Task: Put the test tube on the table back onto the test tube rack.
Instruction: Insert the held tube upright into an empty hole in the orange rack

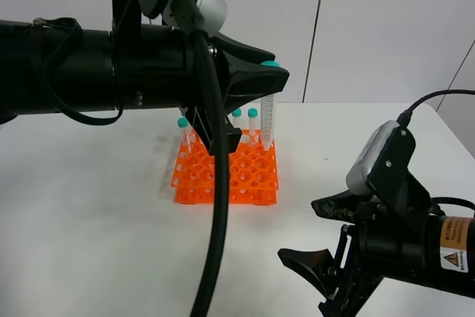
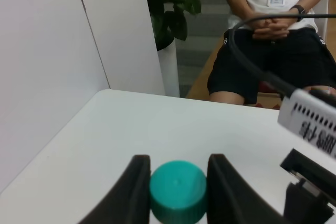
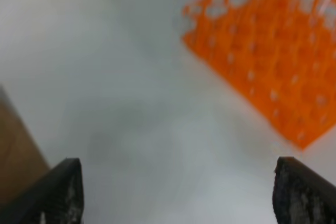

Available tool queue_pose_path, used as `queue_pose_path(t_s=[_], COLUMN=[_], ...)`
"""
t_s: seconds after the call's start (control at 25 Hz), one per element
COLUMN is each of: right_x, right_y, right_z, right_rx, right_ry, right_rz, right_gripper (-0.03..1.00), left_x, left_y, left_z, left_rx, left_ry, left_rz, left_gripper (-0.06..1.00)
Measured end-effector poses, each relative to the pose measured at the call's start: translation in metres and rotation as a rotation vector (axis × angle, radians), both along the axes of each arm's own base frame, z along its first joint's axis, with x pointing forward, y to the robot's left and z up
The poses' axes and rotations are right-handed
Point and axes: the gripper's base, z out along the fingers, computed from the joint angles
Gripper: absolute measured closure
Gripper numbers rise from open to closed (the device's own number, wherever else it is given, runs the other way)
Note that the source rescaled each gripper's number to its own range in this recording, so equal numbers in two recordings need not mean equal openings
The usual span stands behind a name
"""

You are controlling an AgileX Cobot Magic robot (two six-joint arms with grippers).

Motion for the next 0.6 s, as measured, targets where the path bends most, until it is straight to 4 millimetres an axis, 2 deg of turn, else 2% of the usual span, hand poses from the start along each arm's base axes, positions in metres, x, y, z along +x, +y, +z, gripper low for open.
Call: queue_pose_path(t_s=[0.6], right_x=[-0.007], right_y=[-0.017], right_z=[-0.018], right_rx=[-0.188], right_ry=[0.196], right_rz=[-0.117], right_gripper=[-0.03], left_x=[0.000], left_y=[0.000], left_z=[0.000], left_rx=[0.000], left_ry=[-0.002], left_rz=[-0.004], left_gripper=[0.94])
